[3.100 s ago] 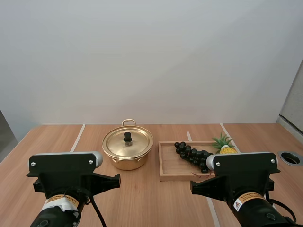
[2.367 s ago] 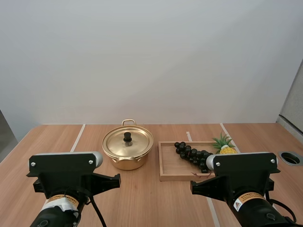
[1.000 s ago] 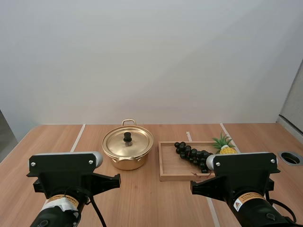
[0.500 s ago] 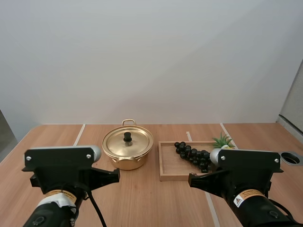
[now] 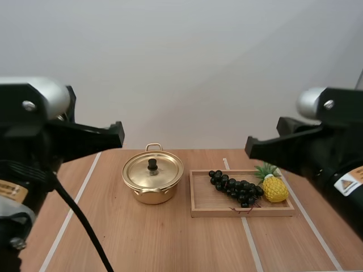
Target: Open the pot, put the grape inside, and close it
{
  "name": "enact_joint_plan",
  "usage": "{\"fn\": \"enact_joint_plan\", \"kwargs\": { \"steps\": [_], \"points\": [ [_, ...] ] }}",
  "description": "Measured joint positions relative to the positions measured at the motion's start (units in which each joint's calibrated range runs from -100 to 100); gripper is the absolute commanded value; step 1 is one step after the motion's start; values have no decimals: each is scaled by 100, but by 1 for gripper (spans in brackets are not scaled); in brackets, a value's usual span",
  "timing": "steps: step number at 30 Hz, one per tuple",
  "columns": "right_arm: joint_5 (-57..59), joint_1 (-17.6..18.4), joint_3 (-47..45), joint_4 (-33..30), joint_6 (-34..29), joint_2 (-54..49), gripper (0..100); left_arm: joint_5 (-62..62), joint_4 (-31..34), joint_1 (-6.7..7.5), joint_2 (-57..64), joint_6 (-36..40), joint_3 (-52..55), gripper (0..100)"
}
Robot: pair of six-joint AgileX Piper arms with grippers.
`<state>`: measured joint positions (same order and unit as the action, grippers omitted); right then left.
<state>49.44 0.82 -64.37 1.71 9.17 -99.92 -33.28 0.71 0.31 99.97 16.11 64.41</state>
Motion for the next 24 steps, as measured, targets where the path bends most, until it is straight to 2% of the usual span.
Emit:
{"fn": "enact_joint_plan", "kwargs": {
  "steps": [3,9,15,24],
  "points": [
    [-2,0,771,-34,0,-1,0,-201,0,0,3,-8,-659,0],
    [63,0,1608,-34,0,225,0,-201,12,0,-188,-57,-1508,0],
    [130,0,2434,-60,0,1527,0,-256,34,0,-1585,-111,-2583,0],
    [92,0,3870,-515,0,3848,0,-406,34,0,-3827,-111,-4256,0]
  ]
}}
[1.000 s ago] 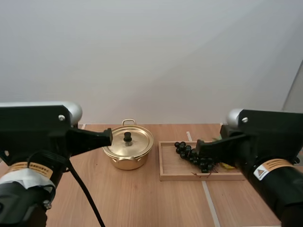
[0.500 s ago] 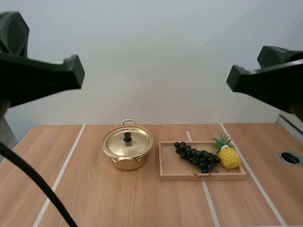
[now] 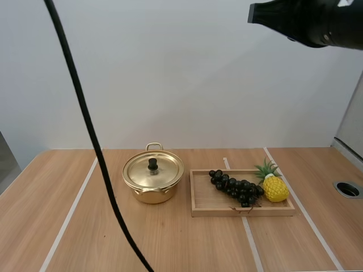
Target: Open the pot, put the grape inside, and close it
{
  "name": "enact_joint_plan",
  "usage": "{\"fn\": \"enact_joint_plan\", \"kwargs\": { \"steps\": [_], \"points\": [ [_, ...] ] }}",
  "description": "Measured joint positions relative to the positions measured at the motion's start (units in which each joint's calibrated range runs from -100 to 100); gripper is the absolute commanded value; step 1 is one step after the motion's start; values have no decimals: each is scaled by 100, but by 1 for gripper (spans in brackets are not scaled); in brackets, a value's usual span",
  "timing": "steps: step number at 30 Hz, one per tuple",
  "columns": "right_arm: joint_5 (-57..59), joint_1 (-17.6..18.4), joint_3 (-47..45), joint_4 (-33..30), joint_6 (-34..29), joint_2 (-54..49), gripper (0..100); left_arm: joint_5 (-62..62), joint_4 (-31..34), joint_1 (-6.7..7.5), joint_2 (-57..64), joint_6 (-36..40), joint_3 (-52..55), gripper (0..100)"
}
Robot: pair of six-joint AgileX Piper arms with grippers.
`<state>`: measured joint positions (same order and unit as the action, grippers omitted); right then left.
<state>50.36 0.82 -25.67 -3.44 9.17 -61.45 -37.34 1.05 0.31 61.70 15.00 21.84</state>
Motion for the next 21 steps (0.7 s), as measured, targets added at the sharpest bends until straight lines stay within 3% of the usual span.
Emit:
{"fn": "enact_joint_plan", "kwargs": {
  "steps": [9,12,13,15,17,18,19,21],
  "points": [
    [-204,0,425,-206,0,1302,0,9,0,0,-1264,0,-420,2],
    [-204,0,425,-219,-9,1428,0,-24,0,0,-1451,0,-420,16],
    [-204,0,425,-219,-9,1439,1,-38,0,0,-1485,0,-420,25],
    [-204,0,425,-222,-31,1439,24,-56,0,0,-1553,0,-420,47],
    [-218,0,425,-232,-109,1439,56,-56,4,0,-1581,-3,-420,80],
    [-218,0,425,-245,-162,1439,80,-56,4,0,-1580,-3,-420,99],
    [-218,0,425,-245,-183,1439,100,-101,4,0,-1580,-16,-420,100],
    [-218,0,425,-257,-242,1439,100,-283,4,0,-1580,-101,-420,100]
  ]
}}
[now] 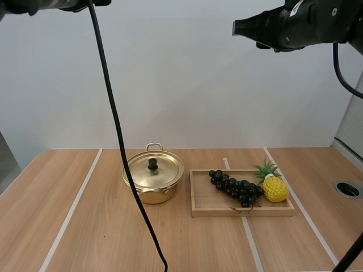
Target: Open the pot, put the grape inside, and close it
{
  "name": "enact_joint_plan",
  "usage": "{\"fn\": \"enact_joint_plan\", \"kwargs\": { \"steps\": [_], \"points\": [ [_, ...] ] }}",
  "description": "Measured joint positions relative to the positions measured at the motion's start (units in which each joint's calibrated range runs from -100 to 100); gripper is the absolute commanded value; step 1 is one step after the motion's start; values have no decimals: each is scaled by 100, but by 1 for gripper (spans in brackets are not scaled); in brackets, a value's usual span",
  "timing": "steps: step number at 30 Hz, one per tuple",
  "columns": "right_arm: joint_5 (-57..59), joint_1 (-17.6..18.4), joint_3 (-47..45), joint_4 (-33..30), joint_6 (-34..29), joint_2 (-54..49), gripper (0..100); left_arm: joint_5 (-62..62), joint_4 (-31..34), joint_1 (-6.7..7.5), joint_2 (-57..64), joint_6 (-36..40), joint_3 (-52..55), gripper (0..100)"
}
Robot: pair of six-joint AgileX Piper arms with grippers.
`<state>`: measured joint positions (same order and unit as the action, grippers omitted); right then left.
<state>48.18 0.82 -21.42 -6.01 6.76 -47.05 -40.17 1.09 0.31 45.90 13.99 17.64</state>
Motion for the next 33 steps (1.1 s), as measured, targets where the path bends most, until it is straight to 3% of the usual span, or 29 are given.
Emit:
{"fn": "enact_joint_plan", "kwargs": {
  "steps": [8,15,24,33],
  "points": [
    [-28,0,0,0,-10,0,100,-819,-16,0,-27,-1282,0,100],
    [-218,0,0,0,191,0,100,-2338,-937,0,-519,-3052,-27,100],
    [679,0,0,466,1411,0,100,-4141,-1288,0,-1886,-4243,-27,100],
    [2219,0,0,1337,2401,0,100,-5562,-1312,0,-3155,-4827,-583,100]
  ]
}}
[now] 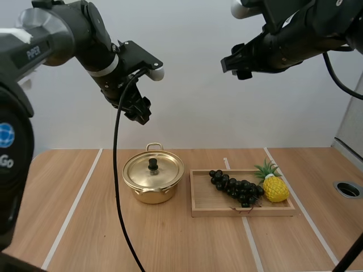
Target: Open the pot, put the grape inside, and close it
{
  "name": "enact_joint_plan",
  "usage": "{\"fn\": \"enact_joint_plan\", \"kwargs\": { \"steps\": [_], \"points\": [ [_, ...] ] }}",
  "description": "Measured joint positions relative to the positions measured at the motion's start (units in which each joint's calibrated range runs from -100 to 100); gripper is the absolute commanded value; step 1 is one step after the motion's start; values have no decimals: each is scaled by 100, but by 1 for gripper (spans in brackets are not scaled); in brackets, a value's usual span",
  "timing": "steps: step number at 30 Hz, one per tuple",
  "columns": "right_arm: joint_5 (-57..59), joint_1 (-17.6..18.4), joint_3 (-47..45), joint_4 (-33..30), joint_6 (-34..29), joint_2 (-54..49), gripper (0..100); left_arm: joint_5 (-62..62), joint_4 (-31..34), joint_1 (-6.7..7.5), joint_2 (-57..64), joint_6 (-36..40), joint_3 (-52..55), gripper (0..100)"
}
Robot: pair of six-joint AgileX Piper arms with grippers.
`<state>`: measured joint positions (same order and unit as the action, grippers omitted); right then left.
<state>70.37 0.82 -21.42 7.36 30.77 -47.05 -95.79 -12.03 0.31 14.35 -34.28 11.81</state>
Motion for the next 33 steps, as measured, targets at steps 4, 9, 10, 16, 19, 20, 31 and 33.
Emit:
{"fn": "enact_joint_plan", "kwargs": {
  "steps": [4,9,10,16,19,20,31,33],
  "points": [
    [470,0,0,44,113,0,100,-323,-10,0,-420,-301,-265,100],
    [787,0,0,56,170,0,100,-355,20,117,-827,-784,-429,100],
    [825,0,0,67,170,0,100,-355,46,171,-901,-820,-445,100],
    [1192,0,0,78,187,0,100,-389,190,401,-1360,-914,-455,100],
    [1230,0,0,78,233,0,100,-408,328,405,-1601,-928,-459,100],
    [1249,0,0,78,260,0,100,-408,386,405,-1679,-909,-459,100],
    [1249,0,0,78,294,0,100,-408,537,405,-1950,-801,-222,100],
    [1249,0,0,78,321,0,100,-408,537,405,-1950,-801,-76,100]
  ]
}}
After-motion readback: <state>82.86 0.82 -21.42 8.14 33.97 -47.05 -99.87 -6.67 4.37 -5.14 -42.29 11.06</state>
